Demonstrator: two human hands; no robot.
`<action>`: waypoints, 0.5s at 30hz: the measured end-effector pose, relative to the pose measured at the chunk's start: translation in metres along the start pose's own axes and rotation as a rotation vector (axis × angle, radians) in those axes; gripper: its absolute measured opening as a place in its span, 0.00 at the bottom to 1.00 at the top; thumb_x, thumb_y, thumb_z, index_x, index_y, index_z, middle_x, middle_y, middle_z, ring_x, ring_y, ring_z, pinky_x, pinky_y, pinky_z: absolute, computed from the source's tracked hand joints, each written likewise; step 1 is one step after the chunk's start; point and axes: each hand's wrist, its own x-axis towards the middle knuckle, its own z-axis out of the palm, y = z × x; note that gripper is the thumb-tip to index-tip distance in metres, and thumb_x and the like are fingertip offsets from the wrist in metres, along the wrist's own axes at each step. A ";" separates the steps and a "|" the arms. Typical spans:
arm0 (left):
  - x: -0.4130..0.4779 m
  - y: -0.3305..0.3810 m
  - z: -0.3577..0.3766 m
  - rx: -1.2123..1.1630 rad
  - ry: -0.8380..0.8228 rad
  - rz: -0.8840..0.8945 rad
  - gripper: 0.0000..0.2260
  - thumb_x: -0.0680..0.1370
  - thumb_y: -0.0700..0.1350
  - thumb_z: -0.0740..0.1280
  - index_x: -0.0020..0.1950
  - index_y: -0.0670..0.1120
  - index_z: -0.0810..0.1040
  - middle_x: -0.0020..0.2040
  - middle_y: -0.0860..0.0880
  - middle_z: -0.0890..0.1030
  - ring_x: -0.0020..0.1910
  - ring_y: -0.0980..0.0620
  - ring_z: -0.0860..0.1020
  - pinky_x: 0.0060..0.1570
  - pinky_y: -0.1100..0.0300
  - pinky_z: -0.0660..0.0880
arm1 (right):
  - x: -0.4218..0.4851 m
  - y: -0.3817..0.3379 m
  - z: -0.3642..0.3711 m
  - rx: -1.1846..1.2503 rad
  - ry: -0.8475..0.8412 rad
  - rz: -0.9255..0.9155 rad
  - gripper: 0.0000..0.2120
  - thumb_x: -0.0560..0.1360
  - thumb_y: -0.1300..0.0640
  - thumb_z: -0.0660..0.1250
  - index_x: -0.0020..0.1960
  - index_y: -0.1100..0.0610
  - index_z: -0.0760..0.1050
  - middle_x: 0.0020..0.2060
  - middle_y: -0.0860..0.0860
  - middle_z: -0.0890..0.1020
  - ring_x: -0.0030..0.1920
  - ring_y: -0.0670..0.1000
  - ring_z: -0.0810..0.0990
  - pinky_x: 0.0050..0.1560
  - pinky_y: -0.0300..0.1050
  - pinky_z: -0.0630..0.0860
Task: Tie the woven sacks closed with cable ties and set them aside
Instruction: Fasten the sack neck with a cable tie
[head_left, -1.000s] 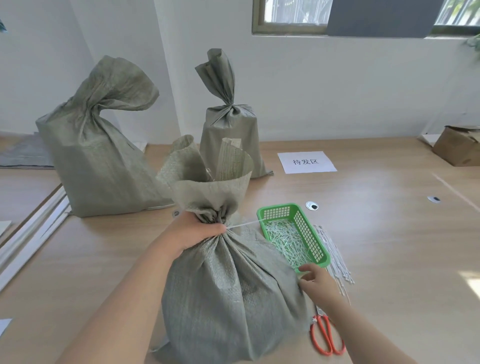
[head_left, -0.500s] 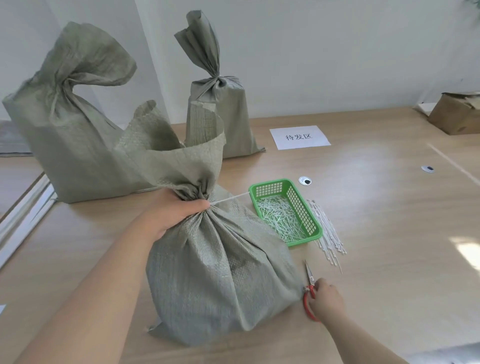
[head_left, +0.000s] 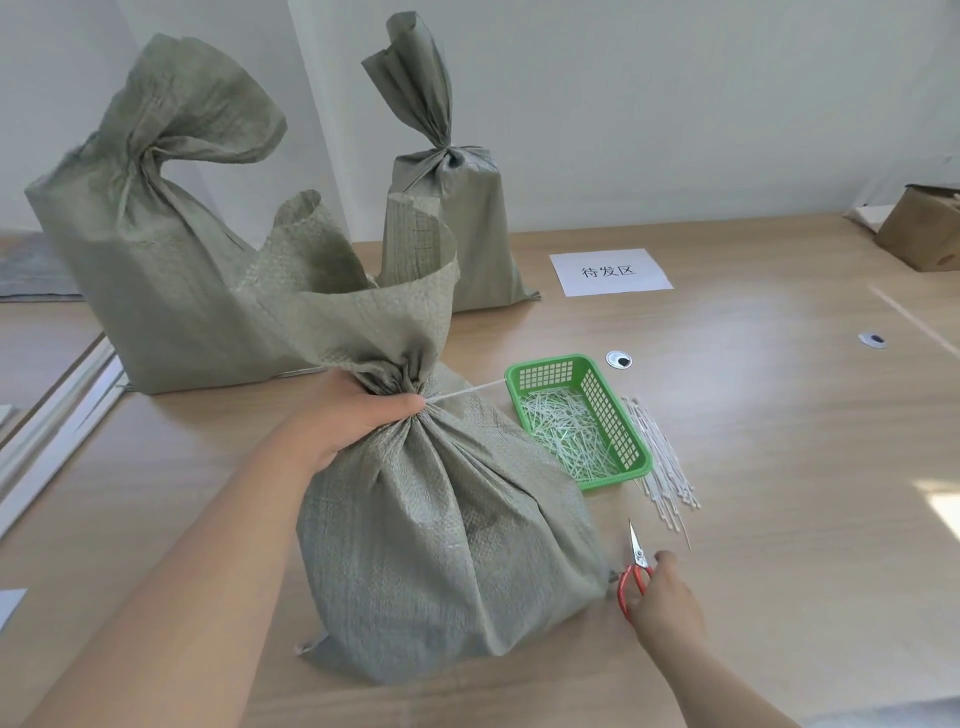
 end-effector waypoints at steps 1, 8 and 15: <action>0.000 0.000 0.000 -0.004 -0.002 -0.009 0.10 0.69 0.41 0.79 0.46 0.51 0.85 0.44 0.57 0.87 0.45 0.61 0.84 0.50 0.60 0.77 | -0.002 -0.001 -0.003 0.039 0.028 0.014 0.21 0.76 0.54 0.66 0.66 0.59 0.66 0.54 0.61 0.82 0.55 0.63 0.81 0.47 0.51 0.72; 0.000 0.001 0.000 -0.064 -0.003 -0.034 0.11 0.70 0.38 0.79 0.46 0.51 0.83 0.38 0.61 0.86 0.41 0.65 0.82 0.44 0.65 0.75 | -0.012 -0.033 -0.039 0.245 0.159 0.015 0.14 0.74 0.58 0.68 0.59 0.54 0.75 0.46 0.56 0.84 0.50 0.61 0.82 0.48 0.49 0.74; 0.001 0.000 -0.005 -0.087 -0.008 -0.030 0.12 0.69 0.41 0.79 0.50 0.51 0.84 0.48 0.53 0.87 0.51 0.56 0.84 0.55 0.57 0.78 | -0.018 -0.143 -0.092 0.664 0.012 -0.181 0.16 0.68 0.47 0.78 0.52 0.48 0.78 0.36 0.50 0.82 0.33 0.53 0.79 0.38 0.51 0.78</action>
